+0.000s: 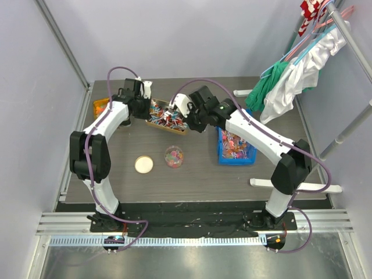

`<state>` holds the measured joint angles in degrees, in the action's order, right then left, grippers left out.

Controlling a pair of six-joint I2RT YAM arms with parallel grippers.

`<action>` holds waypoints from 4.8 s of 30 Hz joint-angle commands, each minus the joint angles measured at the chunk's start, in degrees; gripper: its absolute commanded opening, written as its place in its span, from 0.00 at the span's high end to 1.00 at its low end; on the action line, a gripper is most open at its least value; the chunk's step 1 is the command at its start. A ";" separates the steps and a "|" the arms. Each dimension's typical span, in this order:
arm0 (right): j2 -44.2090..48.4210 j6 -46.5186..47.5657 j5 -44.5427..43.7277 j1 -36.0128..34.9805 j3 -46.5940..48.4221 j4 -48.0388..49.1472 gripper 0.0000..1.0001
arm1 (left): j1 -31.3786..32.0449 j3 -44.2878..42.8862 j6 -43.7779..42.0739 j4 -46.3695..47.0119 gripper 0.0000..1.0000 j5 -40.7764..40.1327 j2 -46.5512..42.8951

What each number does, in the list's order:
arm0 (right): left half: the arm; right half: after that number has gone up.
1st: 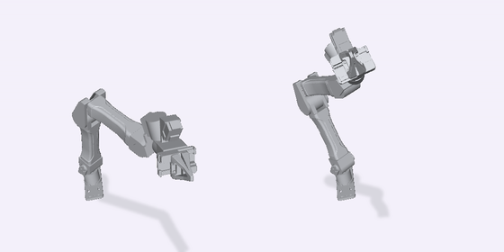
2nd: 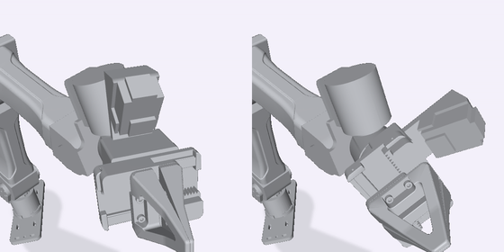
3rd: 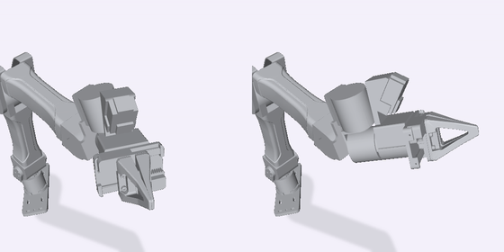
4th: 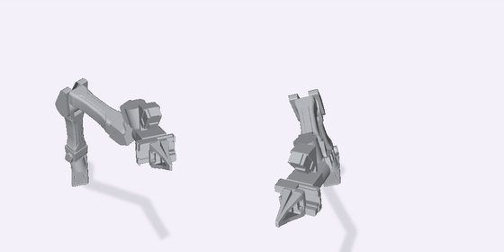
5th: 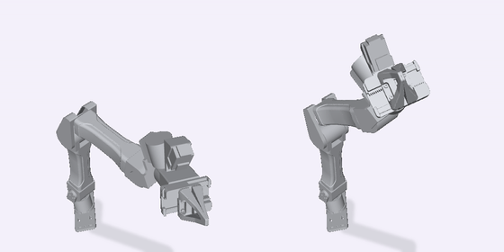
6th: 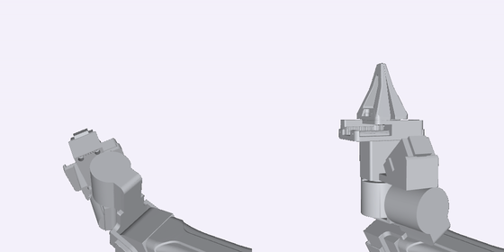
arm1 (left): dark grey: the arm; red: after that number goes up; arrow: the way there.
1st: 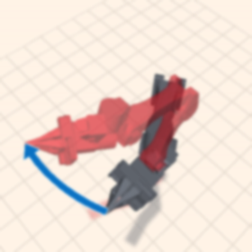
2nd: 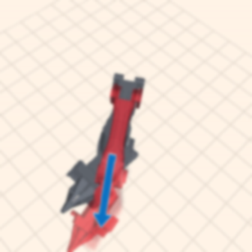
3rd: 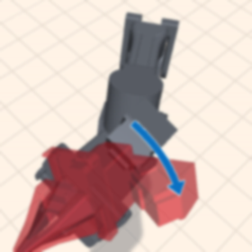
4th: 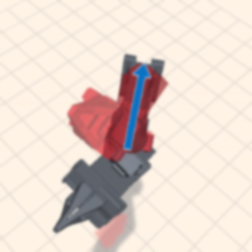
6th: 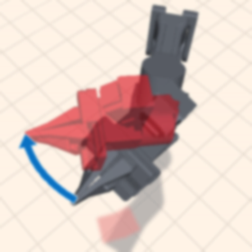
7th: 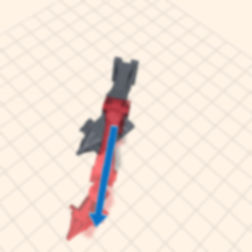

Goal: Pack the candies
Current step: Scoop the fake candies from the storage box, then place the fake candies in the packing bottle, then move the packing bottle to the center of the board, then adjust the fake candies in the packing bottle.

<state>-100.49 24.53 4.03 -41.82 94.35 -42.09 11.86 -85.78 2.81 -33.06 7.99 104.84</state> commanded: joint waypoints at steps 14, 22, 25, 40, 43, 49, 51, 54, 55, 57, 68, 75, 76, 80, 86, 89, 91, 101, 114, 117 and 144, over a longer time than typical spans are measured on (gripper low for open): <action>5.83 12.12 -0.68 -6.25 -2.06 -16.45 0.99 | -1.66 -1.94 1.23 2.74 1.00 -0.96 -0.60; 2.40 13.43 -7.80 -9.24 -2.15 -19.96 0.99 | -2.19 -1.94 1.32 2.56 1.00 -1.13 -0.42; 0.74 14.31 -11.06 -10.12 -1.45 -20.75 0.99 | -2.19 -1.85 1.41 2.65 1.00 -1.13 -0.42; -5.60 17.83 -17.13 -11.61 3.73 -26.38 0.99 | -2.45 -1.67 1.59 2.83 1.00 -0.43 -0.07; -5.95 18.44 -17.57 -11.70 4.09 -27.08 0.99 | -2.45 -1.67 1.59 2.82 1.00 -0.34 -0.07; -6.39 19.15 -18.62 -12.05 4.18 -28.40 0.99 | -2.54 -1.67 1.59 2.91 1.00 -0.34 -0.07; -6.47 19.32 -18.97 -12.14 4.44 -28.93 0.99 | -2.45 -1.67 1.59 2.82 1.00 -0.43 -0.07; -6.65 19.50 -19.24 -12.40 4.62 -29.19 0.99 | -2.54 -1.67 1.59 2.91 1.00 -0.34 -0.07; -6.83 19.50 -19.32 -12.49 4.79 -29.28 0.99 | -2.45 -1.67 1.59 3.00 1.00 -0.43 -0.07; -7.00 19.50 -19.41 -12.76 4.88 -29.46 0.99 | -2.45 -1.67 1.59 2.91 1.00 -0.34 0.02; -9.02 19.94 -20.03 -14.16 8.66 -31.04 0.99 | -2.54 -1.67 1.59 2.91 1.00 -0.34 -0.25; -8.58 20.29 -20.64 -14.25 10.33 -30.69 0.99 | -2.54 -1.76 1.67 3.00 1.00 0.01 -0.16; -8.50 20.29 -20.73 -14.25 11.03 -30.43 0.99 | -2.45 -1.76 1.76 3.00 1.00 0.01 -0.07; -8.76 19.94 -21.78 -14.08 11.65 -27.36 0.99 | -2.54 -1.85 1.85 2.91 1.00 0.19 0.02; -11.04 19.24 -24.77 -13.37 12.88 -21.55 0.99 | -2.54 -1.67 1.76 2.82 1.00 0.10 -0.60; -11.92 19.06 -25.04 -12.76 13.32 -19.97 0.99 | -2.54 -1.67 1.67 2.91 1.00 0.10 -0.69; -12.63 19.06 -24.43 -12.58 13.41 -19.26 0.99 | -2.45 -1.59 1.76 2.91 1.00 0.10 -0.60; -11.40 19.15 -17.93 -10.91 8.58 -19.43 0.99 | -2.54 -1.67 1.76 2.91 1.00 0.36 -0.60; -4.64 17.65 -6.41 -10.12 0.67 -17.86 0.99 | -2.63 -1.76 1.85 2.91 1.00 0.36 -0.42; -3.93 16.86 -6.49 -9.95 0.93 -16.63 0.99 | -2.54 -1.76 1.85 2.83 1.00 0.27 -0.33; 2.75 14.23 0.10 -9.94 -11.98 -10.39 0.99 | -2.63 -1.94 1.85 2.82 1.00 0.36 0.28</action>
<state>-101.19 40.07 2.94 -51.62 84.47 -55.22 9.63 -85.78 2.87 -33.23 6.04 105.27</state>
